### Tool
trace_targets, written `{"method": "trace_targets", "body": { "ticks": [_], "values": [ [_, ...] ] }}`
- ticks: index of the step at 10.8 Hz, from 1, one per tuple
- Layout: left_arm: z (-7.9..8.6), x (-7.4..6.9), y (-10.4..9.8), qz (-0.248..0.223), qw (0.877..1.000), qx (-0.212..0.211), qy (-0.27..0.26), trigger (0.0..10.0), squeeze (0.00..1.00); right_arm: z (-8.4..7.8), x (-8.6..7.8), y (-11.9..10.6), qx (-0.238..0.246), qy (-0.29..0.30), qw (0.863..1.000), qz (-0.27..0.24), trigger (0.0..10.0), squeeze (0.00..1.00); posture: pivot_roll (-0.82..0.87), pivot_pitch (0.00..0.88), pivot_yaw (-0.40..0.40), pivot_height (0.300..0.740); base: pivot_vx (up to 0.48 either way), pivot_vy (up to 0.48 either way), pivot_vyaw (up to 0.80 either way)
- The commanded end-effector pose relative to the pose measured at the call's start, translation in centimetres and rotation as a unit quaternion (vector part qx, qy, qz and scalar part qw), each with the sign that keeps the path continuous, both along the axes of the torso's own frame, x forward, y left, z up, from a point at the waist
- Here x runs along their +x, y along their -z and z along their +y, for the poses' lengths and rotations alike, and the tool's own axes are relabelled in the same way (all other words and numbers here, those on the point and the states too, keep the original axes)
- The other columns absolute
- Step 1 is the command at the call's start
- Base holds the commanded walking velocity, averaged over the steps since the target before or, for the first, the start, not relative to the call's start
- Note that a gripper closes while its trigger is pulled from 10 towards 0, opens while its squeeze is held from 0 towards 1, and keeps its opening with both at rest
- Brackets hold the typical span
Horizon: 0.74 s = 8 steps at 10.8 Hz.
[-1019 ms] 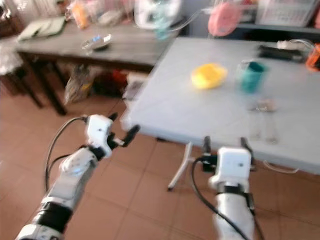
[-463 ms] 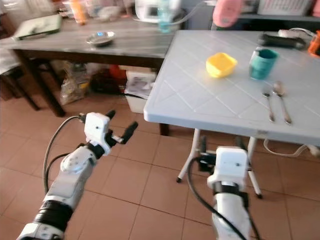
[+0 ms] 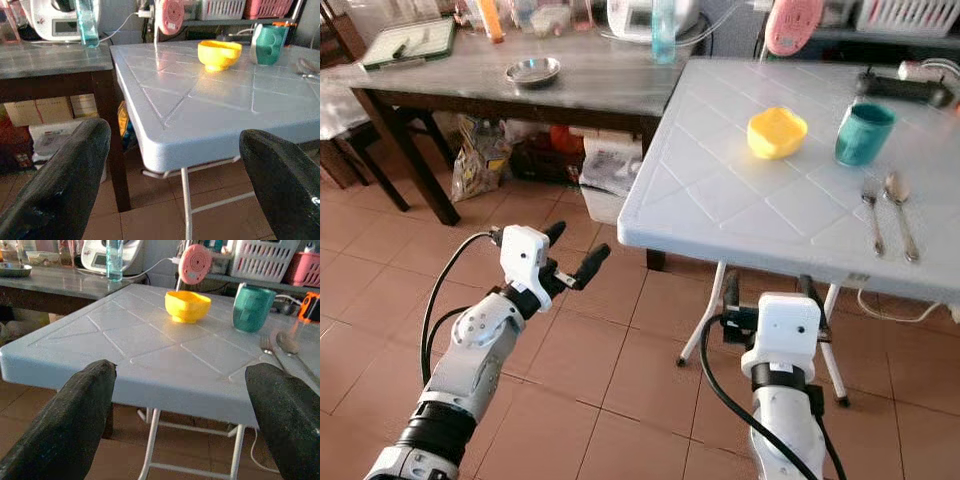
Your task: Setting the table
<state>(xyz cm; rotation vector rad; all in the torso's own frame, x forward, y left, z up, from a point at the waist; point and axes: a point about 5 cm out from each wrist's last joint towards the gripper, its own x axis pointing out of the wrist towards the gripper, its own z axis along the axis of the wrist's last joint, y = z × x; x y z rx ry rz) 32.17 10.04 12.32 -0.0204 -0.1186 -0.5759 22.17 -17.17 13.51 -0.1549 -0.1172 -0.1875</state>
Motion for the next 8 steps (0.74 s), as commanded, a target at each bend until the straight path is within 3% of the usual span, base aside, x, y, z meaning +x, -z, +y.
{"method": "trace_targets", "body": {
  "ticks": [1,6,8],
  "values": [
    [-0.03,-0.02,-0.32,-0.004,1.000,-0.001,0.008,10.0,0.00,-0.23,-0.04,-0.51,-0.003,0.007,1.000,-0.010,10.0,0.00,0.00,0.066,0.065,0.740,0.371,0.000,0.00],
    [-0.14,-0.12,-0.17,-0.001,1.000,-0.001,0.012,10.0,0.00,-0.20,0.05,-0.43,-0.003,0.009,1.000,-0.010,10.0,0.00,0.00,0.061,0.064,0.740,0.373,0.000,0.00],
    [-0.19,-0.20,-0.11,0.000,1.000,0.000,0.015,10.0,0.00,-0.11,0.10,-0.37,-0.001,0.008,1.000,-0.009,10.0,0.00,0.00,0.066,0.067,0.740,0.371,0.000,-0.56]
  ]
}}
